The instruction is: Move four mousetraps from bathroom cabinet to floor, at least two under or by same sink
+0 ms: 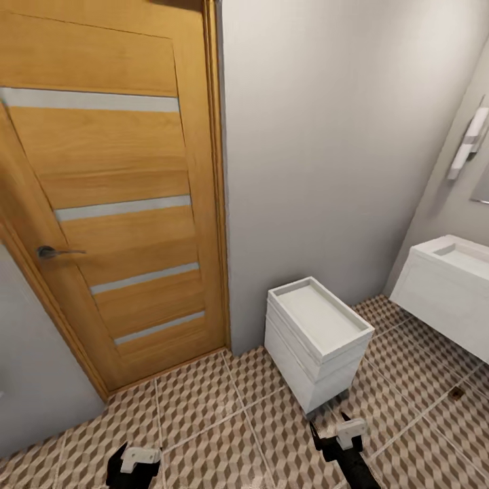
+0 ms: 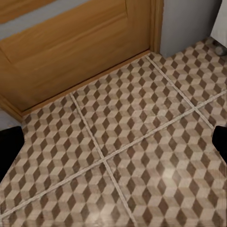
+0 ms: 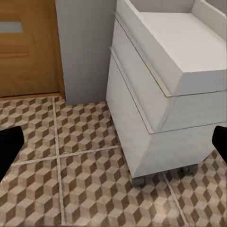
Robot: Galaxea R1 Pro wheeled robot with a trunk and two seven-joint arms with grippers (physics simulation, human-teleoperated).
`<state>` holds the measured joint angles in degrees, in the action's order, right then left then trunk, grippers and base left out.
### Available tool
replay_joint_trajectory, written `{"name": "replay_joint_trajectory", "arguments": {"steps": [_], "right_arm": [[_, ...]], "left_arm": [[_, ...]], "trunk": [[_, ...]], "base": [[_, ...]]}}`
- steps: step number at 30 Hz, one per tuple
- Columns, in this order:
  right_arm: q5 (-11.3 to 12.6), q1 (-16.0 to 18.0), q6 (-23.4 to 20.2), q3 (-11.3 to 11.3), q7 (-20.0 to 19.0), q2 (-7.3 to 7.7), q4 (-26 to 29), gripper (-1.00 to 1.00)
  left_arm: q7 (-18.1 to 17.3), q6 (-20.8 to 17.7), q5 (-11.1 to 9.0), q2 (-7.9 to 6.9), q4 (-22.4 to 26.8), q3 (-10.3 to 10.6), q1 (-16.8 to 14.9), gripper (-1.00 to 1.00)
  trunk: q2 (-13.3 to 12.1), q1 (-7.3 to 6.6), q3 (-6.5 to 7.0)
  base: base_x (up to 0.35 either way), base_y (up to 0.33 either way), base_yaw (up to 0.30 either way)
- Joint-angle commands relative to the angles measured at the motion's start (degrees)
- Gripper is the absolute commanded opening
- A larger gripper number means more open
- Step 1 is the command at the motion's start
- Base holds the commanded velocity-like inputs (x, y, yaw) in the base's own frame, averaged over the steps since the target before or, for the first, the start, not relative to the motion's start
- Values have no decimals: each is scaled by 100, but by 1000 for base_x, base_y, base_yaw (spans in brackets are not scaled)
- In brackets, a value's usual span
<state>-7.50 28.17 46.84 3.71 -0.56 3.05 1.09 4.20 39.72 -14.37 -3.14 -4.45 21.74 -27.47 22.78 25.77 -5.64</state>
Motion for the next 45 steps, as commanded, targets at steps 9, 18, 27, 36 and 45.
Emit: {"name": "replay_joint_trajectory", "arguments": {"steps": [9,18,27,36,45], "right_arm": [[20,5,18,33,-6,2,-4,100],[20,5,18,34,-6,-3,-4,100],[20,5,18,33,-6,-5,-4,100],[20,5,18,33,-6,-6,-4,100],[20,5,18,33,-6,-6,-4,100]], "left_arm": [[28,25,-13,6,-19,49,-7,100],[28,27,-13,6,-16,49,-11,100],[28,27,-13,6,-18,49,-10,100],[28,27,-13,6,-19,49,-10,100],[28,26,-12,6,-20,49,-8,100]], "trunk": [[13,1,-13],[13,1,-13],[13,1,-13],[13,1,-13],[13,1,-13]], "base": [[-237,196,253],[-219,181,253],[-40,32,253],[-2,1,253],[0,0,253]]}}
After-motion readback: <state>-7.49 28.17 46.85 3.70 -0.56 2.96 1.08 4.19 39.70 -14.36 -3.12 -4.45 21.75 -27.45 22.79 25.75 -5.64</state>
